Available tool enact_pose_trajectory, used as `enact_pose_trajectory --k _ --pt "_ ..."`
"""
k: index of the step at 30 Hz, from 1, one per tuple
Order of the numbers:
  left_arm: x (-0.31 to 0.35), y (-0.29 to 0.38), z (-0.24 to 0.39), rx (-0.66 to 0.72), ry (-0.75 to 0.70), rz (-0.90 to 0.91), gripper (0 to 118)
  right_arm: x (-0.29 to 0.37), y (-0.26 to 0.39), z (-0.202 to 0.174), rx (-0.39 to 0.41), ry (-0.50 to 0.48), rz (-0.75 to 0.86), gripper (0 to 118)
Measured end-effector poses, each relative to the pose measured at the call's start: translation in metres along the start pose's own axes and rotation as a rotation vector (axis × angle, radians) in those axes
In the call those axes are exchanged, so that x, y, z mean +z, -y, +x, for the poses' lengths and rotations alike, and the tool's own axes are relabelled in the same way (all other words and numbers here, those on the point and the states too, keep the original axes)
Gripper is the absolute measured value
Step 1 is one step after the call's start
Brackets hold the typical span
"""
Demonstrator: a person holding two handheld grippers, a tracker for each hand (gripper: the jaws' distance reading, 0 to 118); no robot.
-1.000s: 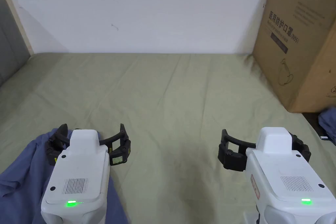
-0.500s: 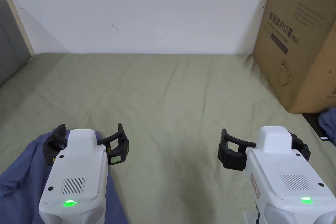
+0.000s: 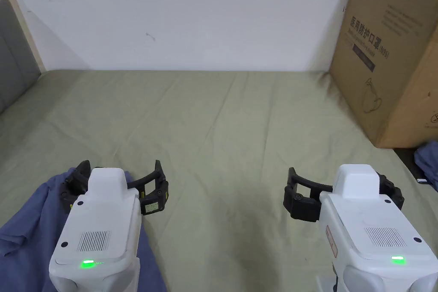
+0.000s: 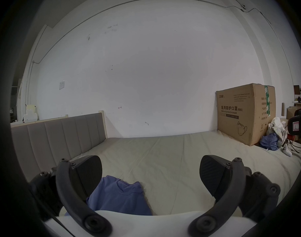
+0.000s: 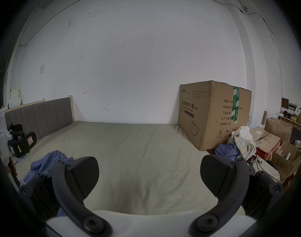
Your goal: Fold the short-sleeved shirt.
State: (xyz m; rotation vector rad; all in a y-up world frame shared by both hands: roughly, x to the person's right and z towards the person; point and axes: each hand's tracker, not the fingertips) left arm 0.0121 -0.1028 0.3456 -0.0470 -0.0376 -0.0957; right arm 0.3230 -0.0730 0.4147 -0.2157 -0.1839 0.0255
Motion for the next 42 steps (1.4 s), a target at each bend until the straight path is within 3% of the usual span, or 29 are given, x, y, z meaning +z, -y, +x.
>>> enact_pose_trajectory --k 2,3,4,5,6,7,8,9,11,22,33,42 --pt "0.001 -0.001 0.000 0.008 0.004 -0.001 83 0.000 -0.001 -0.001 -0.002 0.007 -0.008 106" --pt "0.001 -0.001 0.001 0.012 0.001 0.001 66 0.000 -0.001 -0.002 -0.002 0.011 -0.011 94" --pt "0.001 -0.002 0.001 0.019 0.002 -0.002 41 0.001 -0.002 -0.002 -0.004 0.015 -0.013 65" --pt "0.000 -0.003 0.001 0.029 0.011 -0.010 31 0.001 -0.002 -0.002 -0.006 0.017 -0.009 48" --pt "0.000 -0.004 0.001 0.042 0.019 -0.020 26 0.001 -0.002 -0.003 -0.004 0.024 -0.007 39" --pt "-0.001 -0.005 0.001 0.046 0.024 -0.030 26 0.001 -0.003 -0.003 0.002 0.030 -0.011 39" --pt "-0.001 -0.005 0.001 0.047 0.026 -0.033 16 0.000 -0.003 -0.003 0.009 0.032 -0.014 16" --pt "-0.001 -0.004 0.001 0.049 0.027 -0.032 8 0.000 -0.003 -0.002 0.011 0.029 -0.016 3" --pt "-0.001 -0.003 0.002 0.052 0.030 -0.034 0 0.001 -0.003 0.000 0.003 0.024 -0.019 0" --pt "0.009 -0.004 -0.032 0.055 -0.021 -0.061 0 -0.007 -0.010 -0.020 0.018 -0.048 -0.003 0" --pt "0.050 0.002 -0.153 0.031 -0.293 -0.092 0 -0.030 -0.021 -0.131 0.041 -0.307 0.009 0" --pt "0.078 0.012 -0.217 0.032 -0.409 -0.136 0 -0.028 -0.018 -0.202 0.047 -0.447 -0.010 0"
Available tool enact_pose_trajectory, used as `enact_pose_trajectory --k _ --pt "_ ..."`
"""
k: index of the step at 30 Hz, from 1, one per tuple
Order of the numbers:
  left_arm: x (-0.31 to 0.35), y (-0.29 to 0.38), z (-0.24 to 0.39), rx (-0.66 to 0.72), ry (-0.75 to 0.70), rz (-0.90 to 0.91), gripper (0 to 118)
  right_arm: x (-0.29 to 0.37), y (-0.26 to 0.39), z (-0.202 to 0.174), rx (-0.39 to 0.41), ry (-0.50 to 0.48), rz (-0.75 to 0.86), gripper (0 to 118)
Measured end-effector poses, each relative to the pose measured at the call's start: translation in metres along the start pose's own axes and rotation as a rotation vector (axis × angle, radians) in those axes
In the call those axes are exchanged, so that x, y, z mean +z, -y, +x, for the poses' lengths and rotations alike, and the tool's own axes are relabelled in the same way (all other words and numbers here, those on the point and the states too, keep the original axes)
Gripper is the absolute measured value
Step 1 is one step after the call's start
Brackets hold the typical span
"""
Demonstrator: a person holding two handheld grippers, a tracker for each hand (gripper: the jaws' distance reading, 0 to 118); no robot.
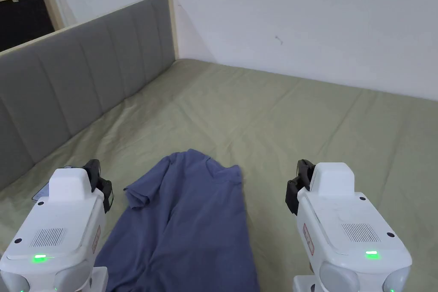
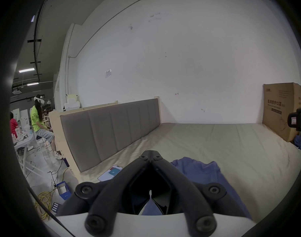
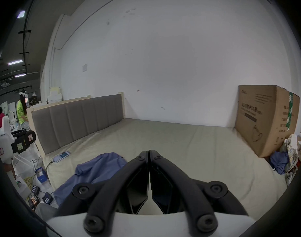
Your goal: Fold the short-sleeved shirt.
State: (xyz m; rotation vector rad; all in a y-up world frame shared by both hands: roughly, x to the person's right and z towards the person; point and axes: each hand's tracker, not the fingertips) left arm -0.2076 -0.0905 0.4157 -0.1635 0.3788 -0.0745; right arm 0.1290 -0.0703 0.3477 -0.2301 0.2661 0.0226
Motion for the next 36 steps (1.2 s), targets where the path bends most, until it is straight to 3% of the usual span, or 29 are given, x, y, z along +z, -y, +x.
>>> enact_pose_trajectory --k 7,15,17,18,19,21,23,30,34,36 --pt "-0.023 0.009 -0.004 0.045 0.086 -0.168 0 -0.004 0.003 -0.007 0.019 -0.017 -0.017 0" --pt "-0.091 0.039 0.030 0.146 0.246 -0.463 0 -0.008 0.009 0.019 0.032 0.035 -0.048 0" --pt "-0.108 0.050 0.043 0.153 0.284 -0.555 18 -0.007 0.011 0.027 0.034 0.053 -0.055 0" --pt "-0.117 0.057 0.051 0.157 0.283 -0.586 34 -0.008 0.012 0.032 0.035 0.063 -0.061 0" --pt "-0.125 0.062 0.056 0.155 0.296 -0.631 63 -0.008 0.013 0.036 0.037 0.073 -0.066 0" --pt "-0.142 0.075 0.071 0.164 0.305 -0.703 96 -0.009 0.016 0.046 0.037 0.094 -0.078 0" --pt "-0.154 0.086 0.084 0.133 0.298 -0.772 108 -0.010 0.019 0.056 0.036 0.113 -0.090 0" --pt "-0.183 0.132 0.112 0.030 0.222 -0.924 107 -0.011 0.030 0.083 0.028 0.168 -0.130 0" --pt "-0.177 0.140 0.117 0.002 0.227 -0.927 76 -0.011 0.036 0.093 0.017 0.188 -0.148 0" --pt "-0.172 0.132 0.119 0.016 0.242 -0.909 42 -0.011 0.038 0.097 0.012 0.193 -0.155 0"
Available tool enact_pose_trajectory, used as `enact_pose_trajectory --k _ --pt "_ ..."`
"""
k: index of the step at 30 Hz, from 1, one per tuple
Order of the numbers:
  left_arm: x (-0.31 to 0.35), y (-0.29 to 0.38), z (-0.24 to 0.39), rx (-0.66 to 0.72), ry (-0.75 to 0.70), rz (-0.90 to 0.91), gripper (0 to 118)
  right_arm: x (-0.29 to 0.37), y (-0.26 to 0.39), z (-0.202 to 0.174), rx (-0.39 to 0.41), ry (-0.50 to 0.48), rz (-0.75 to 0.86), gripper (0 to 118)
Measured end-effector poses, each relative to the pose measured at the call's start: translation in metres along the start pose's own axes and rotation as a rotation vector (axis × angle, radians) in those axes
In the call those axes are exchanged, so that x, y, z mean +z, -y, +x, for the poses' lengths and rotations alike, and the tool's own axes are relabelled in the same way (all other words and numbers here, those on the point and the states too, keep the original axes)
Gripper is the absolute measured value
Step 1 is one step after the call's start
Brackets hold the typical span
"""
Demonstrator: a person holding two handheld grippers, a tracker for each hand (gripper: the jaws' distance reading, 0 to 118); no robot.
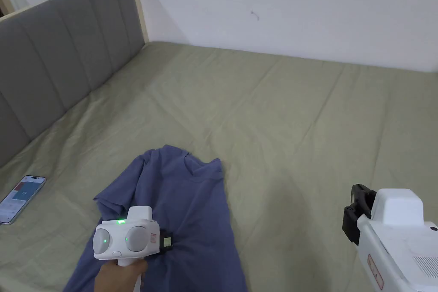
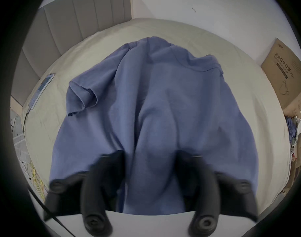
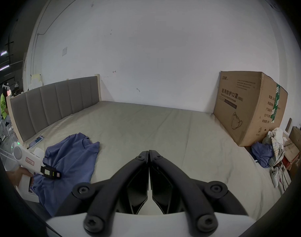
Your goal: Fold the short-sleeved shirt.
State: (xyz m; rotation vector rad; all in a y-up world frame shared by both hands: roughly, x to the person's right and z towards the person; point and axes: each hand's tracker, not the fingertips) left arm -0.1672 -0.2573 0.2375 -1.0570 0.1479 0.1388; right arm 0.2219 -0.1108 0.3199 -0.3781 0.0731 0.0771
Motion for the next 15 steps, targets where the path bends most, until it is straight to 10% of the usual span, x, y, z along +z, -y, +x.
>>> enact_pose_trajectory --k 2,15 --pt "0.004 0.000 0.003 -0.009 0.013 0.023 8 -0.001 0.001 0.004 -0.010 0.000 -0.006 0" --pt "0.120 -0.026 0.016 0.067 0.278 0.261 3 0.028 -0.007 0.038 -0.052 0.018 0.048 0"
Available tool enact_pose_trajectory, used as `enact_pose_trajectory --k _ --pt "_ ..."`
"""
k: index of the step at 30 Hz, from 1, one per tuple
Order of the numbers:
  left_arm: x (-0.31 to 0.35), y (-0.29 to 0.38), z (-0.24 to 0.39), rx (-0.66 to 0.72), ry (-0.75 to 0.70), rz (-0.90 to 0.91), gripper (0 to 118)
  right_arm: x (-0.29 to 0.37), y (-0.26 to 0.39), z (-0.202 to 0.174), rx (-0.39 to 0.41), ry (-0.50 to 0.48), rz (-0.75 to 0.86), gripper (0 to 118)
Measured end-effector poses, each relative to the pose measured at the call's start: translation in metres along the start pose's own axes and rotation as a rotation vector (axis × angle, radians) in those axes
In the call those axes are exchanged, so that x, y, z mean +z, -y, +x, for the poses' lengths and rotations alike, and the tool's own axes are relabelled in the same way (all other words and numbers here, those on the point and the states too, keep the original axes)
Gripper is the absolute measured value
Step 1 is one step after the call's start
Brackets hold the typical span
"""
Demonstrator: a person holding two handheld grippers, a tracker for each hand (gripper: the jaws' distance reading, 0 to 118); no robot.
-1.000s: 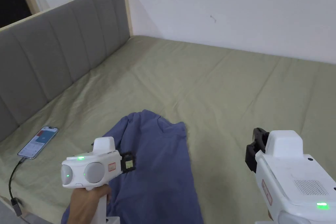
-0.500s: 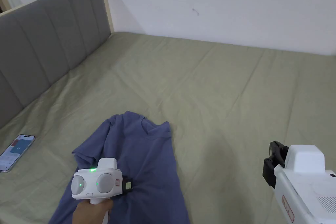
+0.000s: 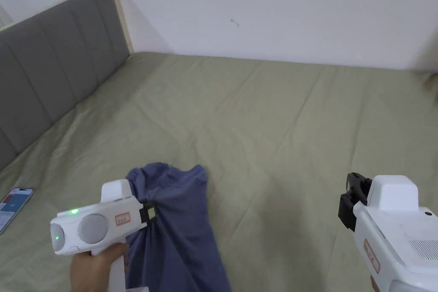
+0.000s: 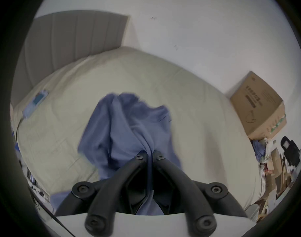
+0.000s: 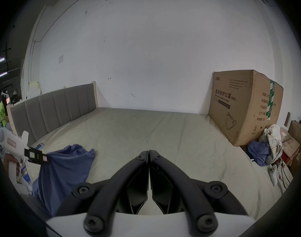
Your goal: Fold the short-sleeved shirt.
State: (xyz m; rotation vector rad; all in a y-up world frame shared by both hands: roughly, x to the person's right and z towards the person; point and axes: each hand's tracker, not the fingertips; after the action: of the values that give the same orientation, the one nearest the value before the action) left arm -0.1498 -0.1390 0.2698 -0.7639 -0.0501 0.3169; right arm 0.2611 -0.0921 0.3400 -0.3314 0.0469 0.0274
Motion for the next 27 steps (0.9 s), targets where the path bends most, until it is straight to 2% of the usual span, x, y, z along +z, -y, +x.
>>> enact_pose_trajectory --k 11,20,24,27 --pt "0.042 -0.069 0.169 -0.387 0.204 0.150 3 0.046 -0.004 0.055 -0.042 0.093 0.056 0" --pt "0.049 -0.065 0.290 -0.546 0.423 0.170 3 0.082 -0.002 0.105 -0.060 0.215 0.087 0" --pt "0.038 -0.045 0.325 -0.582 0.492 0.144 3 0.092 0.002 0.122 -0.068 0.261 0.086 0" --pt "0.018 -0.019 0.340 -0.609 0.529 0.059 3 0.096 0.006 0.132 -0.068 0.285 0.074 0"
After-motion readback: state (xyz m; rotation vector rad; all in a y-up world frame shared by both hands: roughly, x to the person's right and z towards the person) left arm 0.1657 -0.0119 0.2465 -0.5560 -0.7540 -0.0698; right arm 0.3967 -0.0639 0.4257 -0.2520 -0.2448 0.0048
